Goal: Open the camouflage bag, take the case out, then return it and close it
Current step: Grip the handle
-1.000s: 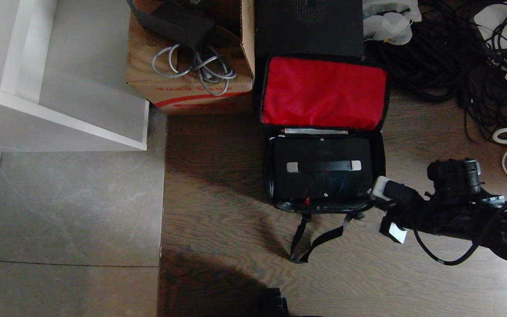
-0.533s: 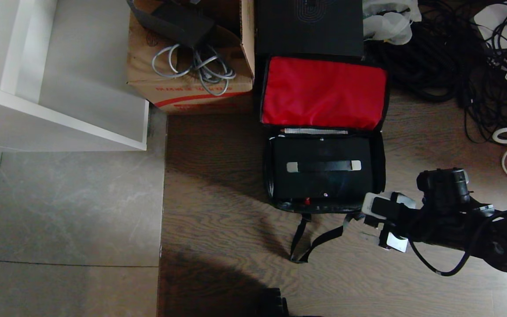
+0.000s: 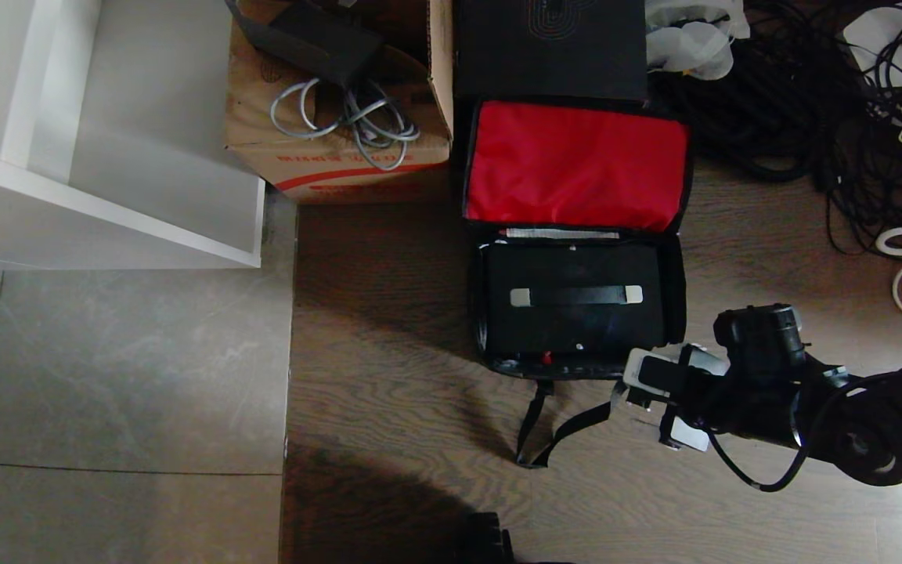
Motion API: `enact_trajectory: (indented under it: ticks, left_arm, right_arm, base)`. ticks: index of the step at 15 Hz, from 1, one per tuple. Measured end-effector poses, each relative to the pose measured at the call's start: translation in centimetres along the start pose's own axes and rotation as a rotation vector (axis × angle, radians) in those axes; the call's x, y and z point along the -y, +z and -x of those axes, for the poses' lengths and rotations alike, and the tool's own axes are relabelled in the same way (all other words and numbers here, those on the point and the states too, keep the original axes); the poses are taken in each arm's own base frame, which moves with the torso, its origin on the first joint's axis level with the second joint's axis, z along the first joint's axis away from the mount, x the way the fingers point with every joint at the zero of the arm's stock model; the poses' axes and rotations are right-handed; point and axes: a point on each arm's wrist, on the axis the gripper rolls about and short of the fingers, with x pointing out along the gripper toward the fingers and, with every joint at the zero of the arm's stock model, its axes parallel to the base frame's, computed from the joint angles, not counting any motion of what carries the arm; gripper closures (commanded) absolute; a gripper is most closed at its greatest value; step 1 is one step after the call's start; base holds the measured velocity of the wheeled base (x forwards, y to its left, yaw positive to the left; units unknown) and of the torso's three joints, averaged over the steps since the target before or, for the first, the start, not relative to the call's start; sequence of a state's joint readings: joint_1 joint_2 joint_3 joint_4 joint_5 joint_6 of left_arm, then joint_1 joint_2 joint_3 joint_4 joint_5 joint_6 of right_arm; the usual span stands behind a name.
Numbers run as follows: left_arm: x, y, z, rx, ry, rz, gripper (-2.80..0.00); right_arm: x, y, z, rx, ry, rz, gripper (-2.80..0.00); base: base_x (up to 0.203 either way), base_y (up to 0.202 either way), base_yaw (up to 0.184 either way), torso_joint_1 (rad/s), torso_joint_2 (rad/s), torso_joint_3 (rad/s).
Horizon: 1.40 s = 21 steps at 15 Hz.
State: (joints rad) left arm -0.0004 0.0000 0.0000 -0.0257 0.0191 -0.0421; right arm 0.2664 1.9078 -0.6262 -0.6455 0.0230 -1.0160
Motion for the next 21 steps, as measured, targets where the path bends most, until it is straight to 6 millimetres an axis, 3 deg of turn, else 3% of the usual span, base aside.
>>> enact_trajectory:
  ticks: [11,21]
  left_arm:
    - [0.0,0.0,0.0,0.000,0.000,0.000,0.00]
    - [0.0,0.0,0.0,0.000,0.000,0.000,0.00]
  right_arm:
    - [-0.1,0.4,-2.9,-0.002,-0.044,-0.051,-2.80]
    - [-0.7,1.1,-3.2,-0.016,-0.044,-0.116,-2.80]
  base:
    - [0.000,0.000,0.000,0.000,0.00,0.000]
    - [0.000,0.000,0.000,0.000,0.00,0.000]
